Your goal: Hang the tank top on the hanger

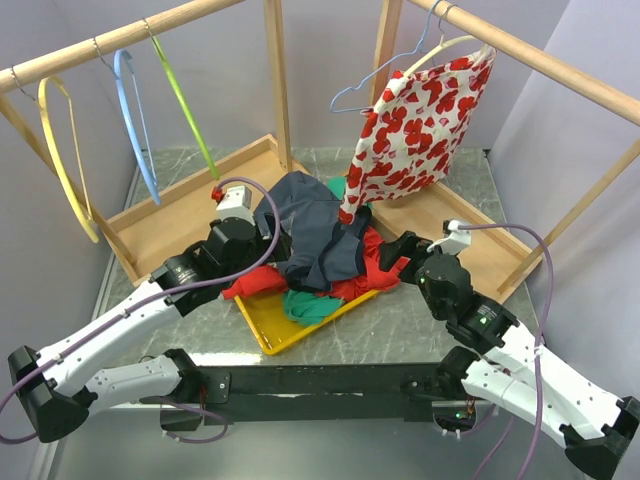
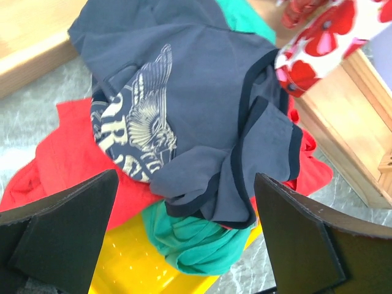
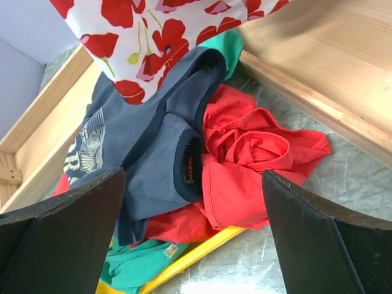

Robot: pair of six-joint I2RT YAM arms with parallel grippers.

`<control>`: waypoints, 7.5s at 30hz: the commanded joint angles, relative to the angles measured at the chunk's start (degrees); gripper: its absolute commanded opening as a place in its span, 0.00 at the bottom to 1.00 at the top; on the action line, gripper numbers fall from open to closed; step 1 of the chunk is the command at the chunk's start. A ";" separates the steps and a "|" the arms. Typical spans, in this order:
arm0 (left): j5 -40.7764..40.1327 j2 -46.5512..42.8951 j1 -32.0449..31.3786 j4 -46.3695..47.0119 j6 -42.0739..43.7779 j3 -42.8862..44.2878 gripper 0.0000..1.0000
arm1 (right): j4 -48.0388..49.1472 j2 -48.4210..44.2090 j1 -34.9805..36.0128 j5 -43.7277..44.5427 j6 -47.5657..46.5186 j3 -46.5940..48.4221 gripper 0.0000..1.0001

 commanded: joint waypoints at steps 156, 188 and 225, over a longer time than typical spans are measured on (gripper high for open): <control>-9.06 12.42 -6.46 38.06 34.19 53.46 0.01 | 19.40 42.74 -4.97 -8.06 -18.70 85.24 0.00; 10.71 -9.55 -1.10 21.01 -8.53 -20.55 0.22 | 19.93 14.97 -5.93 -13.94 7.58 -7.14 0.15; -31.22 20.49 10.05 1.77 23.47 58.54 0.92 | 10.53 2.93 -5.93 -16.57 1.69 -1.86 0.75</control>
